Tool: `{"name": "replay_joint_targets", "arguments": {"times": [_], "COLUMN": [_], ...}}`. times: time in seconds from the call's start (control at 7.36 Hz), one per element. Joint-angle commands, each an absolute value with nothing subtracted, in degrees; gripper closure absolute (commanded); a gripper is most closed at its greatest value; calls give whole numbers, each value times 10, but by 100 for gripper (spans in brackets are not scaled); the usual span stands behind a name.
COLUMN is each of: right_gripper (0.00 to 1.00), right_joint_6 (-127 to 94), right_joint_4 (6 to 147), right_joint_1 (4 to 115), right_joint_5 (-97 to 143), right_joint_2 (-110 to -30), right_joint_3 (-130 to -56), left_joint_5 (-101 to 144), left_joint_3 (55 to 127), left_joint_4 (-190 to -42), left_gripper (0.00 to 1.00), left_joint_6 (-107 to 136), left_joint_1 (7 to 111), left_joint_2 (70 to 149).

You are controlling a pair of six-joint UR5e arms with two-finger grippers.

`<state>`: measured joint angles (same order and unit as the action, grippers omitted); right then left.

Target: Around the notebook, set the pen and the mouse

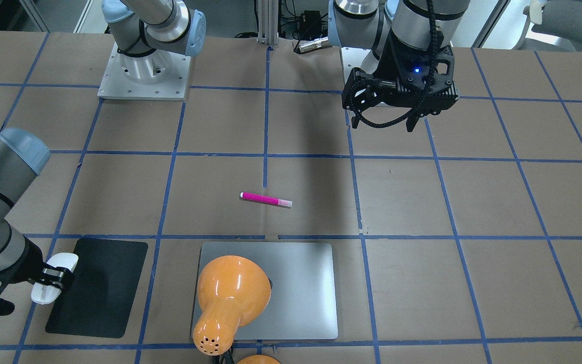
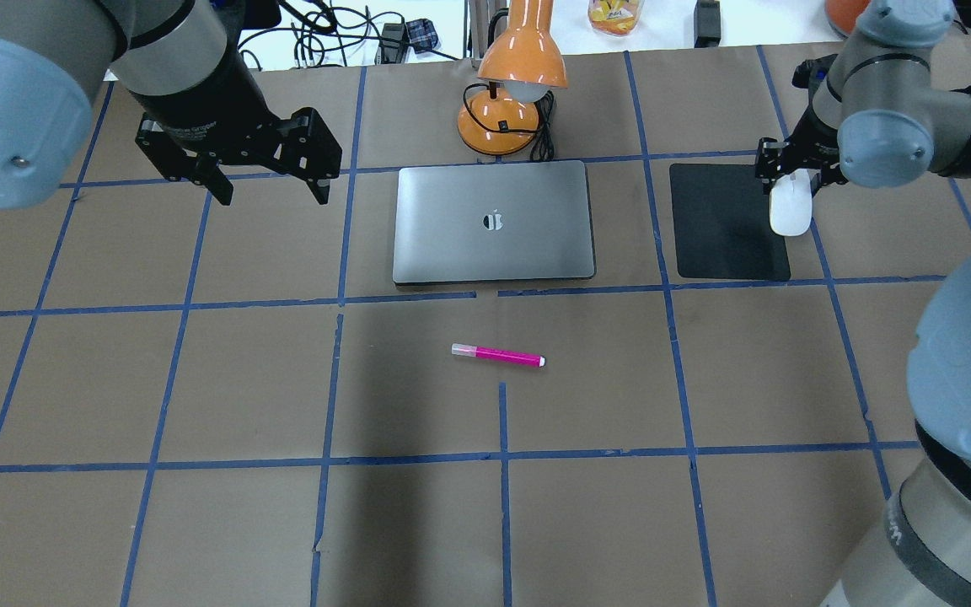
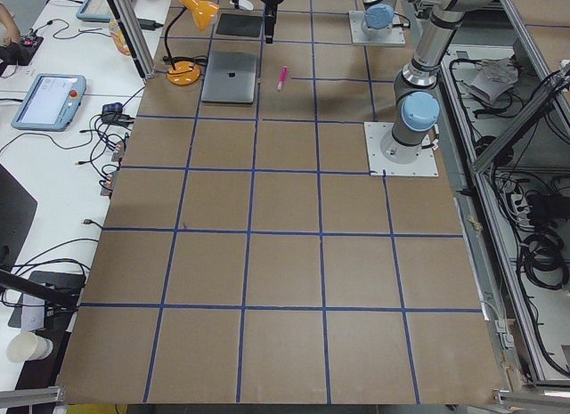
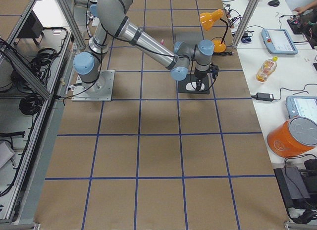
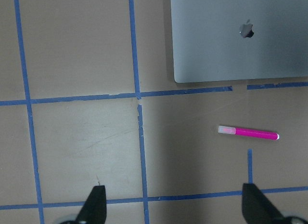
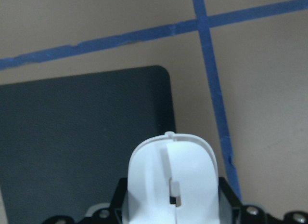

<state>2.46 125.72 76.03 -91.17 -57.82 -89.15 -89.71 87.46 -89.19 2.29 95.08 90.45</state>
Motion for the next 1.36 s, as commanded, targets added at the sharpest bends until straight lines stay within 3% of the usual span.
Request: {"name": "replay_joint_targets", "arguments": {"times": [0.0, 0.41, 0.54, 0.68, 0.95, 1.22], "right_gripper": [46, 44, 31, 0, 0, 0], "right_joint_6": [-36, -37, -34, -26, -25, -27], "right_joint_4": [1257, 1252, 1254, 1259, 1254, 1184], "right_joint_1": [803, 804, 804, 803, 803, 803], "right_joint_5": [-905, -905, -907, -911, -908, -904], "right_joint_2": [-542, -541, -541, -541, -547, -602], "right_joint_3": [-865, -879, -883, -883, -876, -869], "left_joint_5": [-897, -896, -897, -897, -896, -896], "left_joint_3": [875, 875, 875, 875, 875, 875], "left_joint_4": [-891, -889, -889, -889, -888, -888], "left_gripper": [0, 0, 0, 0, 0, 0], "left_joint_6": [23, 25, 25, 25, 25, 25], "left_joint_1": [949, 947, 947, 947, 947, 947], "left_joint_2": [904, 904, 904, 904, 904, 904]}}
